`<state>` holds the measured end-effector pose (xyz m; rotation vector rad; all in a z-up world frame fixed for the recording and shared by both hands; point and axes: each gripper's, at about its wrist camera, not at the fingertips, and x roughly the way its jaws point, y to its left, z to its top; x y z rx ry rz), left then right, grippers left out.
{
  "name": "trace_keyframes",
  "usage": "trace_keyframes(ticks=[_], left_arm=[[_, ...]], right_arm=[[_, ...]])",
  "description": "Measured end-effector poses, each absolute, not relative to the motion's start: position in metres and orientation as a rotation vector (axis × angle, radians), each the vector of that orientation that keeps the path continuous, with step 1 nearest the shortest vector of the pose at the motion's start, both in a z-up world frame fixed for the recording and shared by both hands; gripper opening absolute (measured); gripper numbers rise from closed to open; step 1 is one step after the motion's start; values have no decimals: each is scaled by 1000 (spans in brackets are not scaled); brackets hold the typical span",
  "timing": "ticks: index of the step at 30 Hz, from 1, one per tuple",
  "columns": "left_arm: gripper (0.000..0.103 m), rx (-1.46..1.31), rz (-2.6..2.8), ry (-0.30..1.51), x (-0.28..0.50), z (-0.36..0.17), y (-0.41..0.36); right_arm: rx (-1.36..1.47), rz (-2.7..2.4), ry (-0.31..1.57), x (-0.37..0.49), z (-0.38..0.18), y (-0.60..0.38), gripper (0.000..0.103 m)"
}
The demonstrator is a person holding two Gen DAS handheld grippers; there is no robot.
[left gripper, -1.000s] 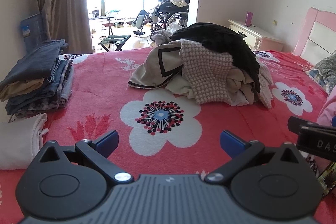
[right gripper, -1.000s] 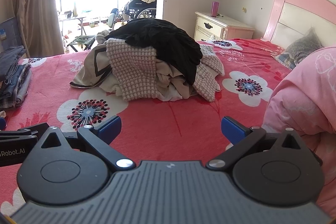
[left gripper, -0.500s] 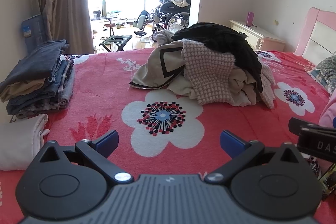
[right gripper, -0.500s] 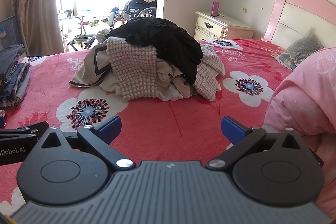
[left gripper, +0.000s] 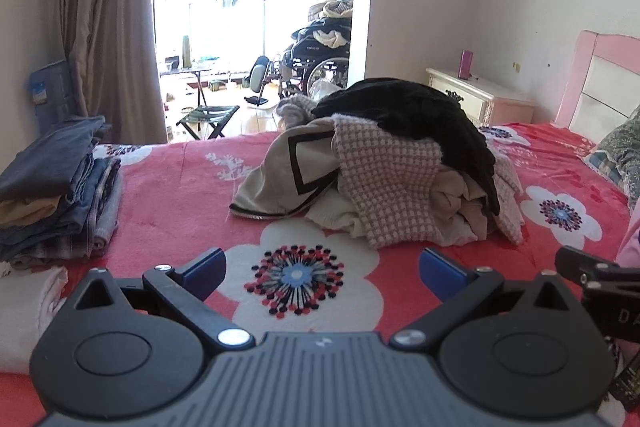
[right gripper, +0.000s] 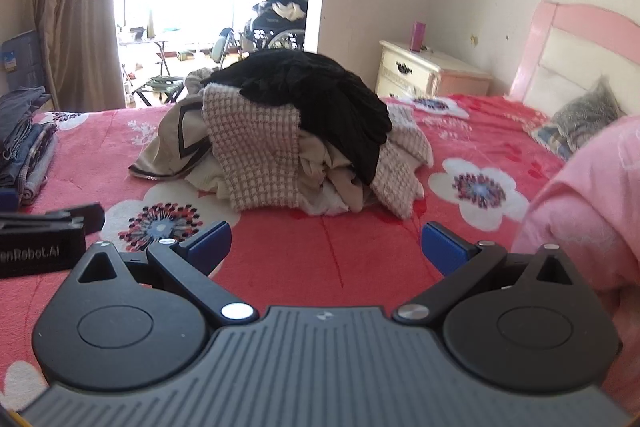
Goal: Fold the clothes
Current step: 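Lower both tools onto the black t-shirt and close both grippers on it, then pull the black t-shirt off the heap with both grippers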
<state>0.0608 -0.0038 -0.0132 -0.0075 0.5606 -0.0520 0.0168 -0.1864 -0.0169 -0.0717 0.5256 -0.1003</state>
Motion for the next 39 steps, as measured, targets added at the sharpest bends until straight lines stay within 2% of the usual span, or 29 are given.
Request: trace_keyframes(ticks=[6,15,17,19,25,29,31,32,33,34,36,38,39], left_arm=[[103,-17,-87,478,153,-18,-19],[101,66,-193,370,265,-28,-75],[97,91,-209,393,283,-34,-86],[87,112,-215,410,297,-42,-94],[75,187,-230,430,325,-58,-121],[63,253,-245,474,337,-67,-135],[49,243,-254,501,341,-70,-137],[46,245,-252,511,341,-71,-136],[37,246,-245,516,341,-72,-135],[23,245,-236,521,340,-72,-134],[8,232,-228,531,338,-70,-131],[4,204,-238,531,332,-63,-125],[3,196,-244,520,327,-59,-123]], right_arm=[[-78,-81,448,81,-12,-216,102],[269,10,542,244,-14,-281,101],[332,40,558,273,-19,-289,101],[376,71,583,294,-24,-292,100],[428,123,605,329,-33,-287,95],[495,158,659,350,-45,-283,78],[500,170,672,352,-48,-277,69],[495,159,682,354,-50,-273,62],[491,139,696,355,-52,-271,49],[502,126,703,355,-54,-271,43],[538,115,696,352,-55,-274,21],[557,128,671,345,-50,-278,8],[564,137,657,341,-47,-281,7]])
